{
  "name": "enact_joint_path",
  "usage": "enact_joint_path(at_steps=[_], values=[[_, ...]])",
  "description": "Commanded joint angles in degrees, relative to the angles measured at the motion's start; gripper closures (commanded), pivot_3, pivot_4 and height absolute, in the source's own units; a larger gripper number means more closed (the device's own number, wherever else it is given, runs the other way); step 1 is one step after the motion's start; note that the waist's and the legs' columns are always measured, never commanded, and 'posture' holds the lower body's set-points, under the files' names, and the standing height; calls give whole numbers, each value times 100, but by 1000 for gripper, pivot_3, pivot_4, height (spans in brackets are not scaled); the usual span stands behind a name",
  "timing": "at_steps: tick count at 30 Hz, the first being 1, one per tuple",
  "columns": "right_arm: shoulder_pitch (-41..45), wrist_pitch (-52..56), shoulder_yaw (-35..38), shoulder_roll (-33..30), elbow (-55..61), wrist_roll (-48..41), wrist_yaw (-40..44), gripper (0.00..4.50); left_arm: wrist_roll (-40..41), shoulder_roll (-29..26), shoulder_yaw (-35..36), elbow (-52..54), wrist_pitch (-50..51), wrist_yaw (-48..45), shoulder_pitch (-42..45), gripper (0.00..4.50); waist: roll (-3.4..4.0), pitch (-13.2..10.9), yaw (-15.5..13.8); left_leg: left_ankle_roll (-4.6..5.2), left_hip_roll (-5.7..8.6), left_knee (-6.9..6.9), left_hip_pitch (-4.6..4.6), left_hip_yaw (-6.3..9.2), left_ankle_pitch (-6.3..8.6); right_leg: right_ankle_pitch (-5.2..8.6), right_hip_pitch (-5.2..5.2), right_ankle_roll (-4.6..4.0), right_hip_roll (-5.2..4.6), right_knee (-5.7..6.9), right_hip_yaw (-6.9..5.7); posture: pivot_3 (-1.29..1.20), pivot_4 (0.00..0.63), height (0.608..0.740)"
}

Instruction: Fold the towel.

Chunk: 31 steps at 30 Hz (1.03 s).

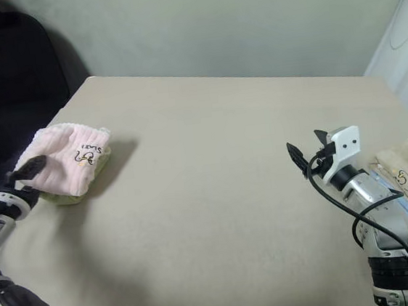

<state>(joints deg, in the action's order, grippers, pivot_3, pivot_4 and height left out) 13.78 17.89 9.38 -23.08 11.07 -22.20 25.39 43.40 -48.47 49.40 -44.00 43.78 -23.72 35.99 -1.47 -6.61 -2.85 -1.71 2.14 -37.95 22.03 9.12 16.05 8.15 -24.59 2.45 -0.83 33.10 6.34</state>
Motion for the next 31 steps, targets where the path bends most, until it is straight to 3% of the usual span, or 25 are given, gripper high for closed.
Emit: enact_joint_path(at_steps=[1,6,10,14,19,24,31], values=[[170,-31,-77,17,93,-29,97,0,-12,-501,119,402,-233,-130,-62,34,0,0,16,-2,-2,0,0,0,1,0,0,-1,4,0,-1,0,150,740],[299,70,-210,-24,-17,-110,317,0,-436,-1097,-152,877,-1007,-730,-464,34,-1,0,32,-15,-24,0,1,0,10,2,-8,-26,27,0,2,0,150,740],[280,284,-329,-133,8,-273,730,0,-360,-1143,-181,1842,-1152,-1288,-902,34,-7,5,17,-39,-34,0,0,11,26,18,-17,-62,43,7,1,0,150,740],[207,516,-566,-449,4,-413,1440,0,261,-532,-783,4671,-675,-1906,-2056,34,-13,9,-19,-54,-26,-5,13,15,34,29,-21,-87,40,10,1,0,150,740],[114,678,-547,-592,55,-556,1728,0,-114,131,-1874,6386,-1068,-2145,-3441,34,-14,29,60,-51,-25,-4,12,4,36,36,-19,-118,27,17,10,0,150,740],[-319,646,-436,-712,276,-478,1671,0,-1170,735,-3106,6540,-1755,-1851,-3812,34,-30,40,69,-73,-60,1,4,6,48,42,-24,-110,47,33,3,0,150,740],[-810,557,-176,-759,643,-392,1433,0,-1947,983,-3832,5791,-2449,-1992,-3734,34,-27,41,94,-81,-76,-1,-14,-6,57,51,-27,-108,55,63,6,0,150,740]])
